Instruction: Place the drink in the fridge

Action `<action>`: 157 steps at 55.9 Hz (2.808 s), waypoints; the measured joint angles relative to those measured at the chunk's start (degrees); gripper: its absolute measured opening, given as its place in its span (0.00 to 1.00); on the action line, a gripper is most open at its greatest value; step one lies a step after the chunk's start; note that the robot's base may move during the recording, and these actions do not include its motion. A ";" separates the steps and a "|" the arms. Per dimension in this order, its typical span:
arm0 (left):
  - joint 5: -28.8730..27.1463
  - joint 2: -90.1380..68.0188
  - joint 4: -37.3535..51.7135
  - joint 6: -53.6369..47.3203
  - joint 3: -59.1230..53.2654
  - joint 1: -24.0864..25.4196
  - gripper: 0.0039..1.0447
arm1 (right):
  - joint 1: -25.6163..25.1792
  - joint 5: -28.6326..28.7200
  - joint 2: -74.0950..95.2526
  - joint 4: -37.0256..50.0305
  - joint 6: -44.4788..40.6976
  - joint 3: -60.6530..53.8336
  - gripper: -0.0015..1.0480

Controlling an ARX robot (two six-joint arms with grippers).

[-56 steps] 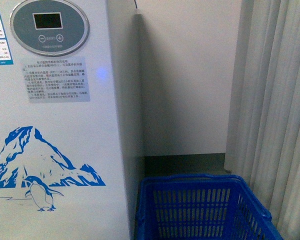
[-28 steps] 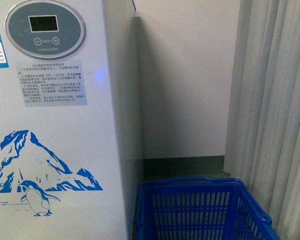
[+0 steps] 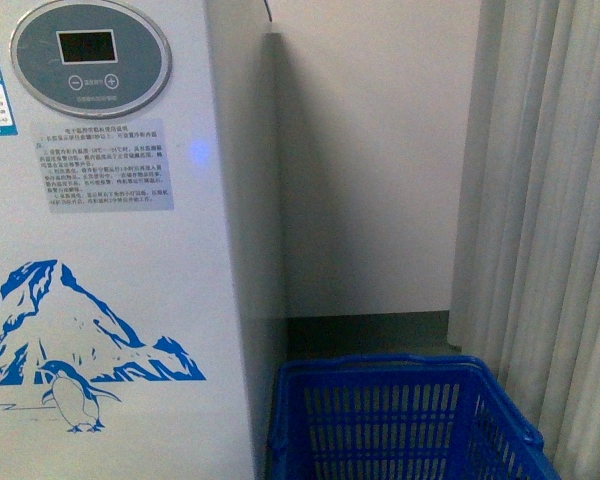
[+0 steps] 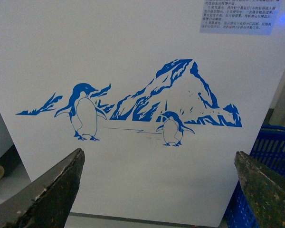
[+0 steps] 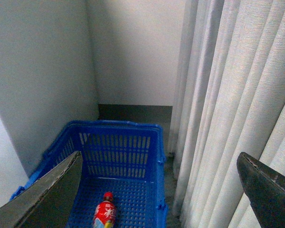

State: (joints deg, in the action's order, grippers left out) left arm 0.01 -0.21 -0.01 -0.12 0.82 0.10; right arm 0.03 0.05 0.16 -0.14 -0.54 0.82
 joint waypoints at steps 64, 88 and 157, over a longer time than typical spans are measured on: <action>0.00 0.00 0.00 0.00 0.00 0.00 0.92 | -3.56 5.14 58.23 34.88 7.39 14.32 0.93; -0.02 0.00 0.00 0.00 0.00 0.00 0.92 | -3.93 3.82 97.44 49.20 -0.66 30.91 0.93; -0.02 0.00 0.00 0.00 0.00 0.00 0.92 | 16.26 4.07 159.69 15.76 0.20 88.48 0.93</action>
State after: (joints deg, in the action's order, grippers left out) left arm -0.01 -0.21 -0.01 -0.12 0.82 0.10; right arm 16.29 4.12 159.85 15.62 -0.34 89.30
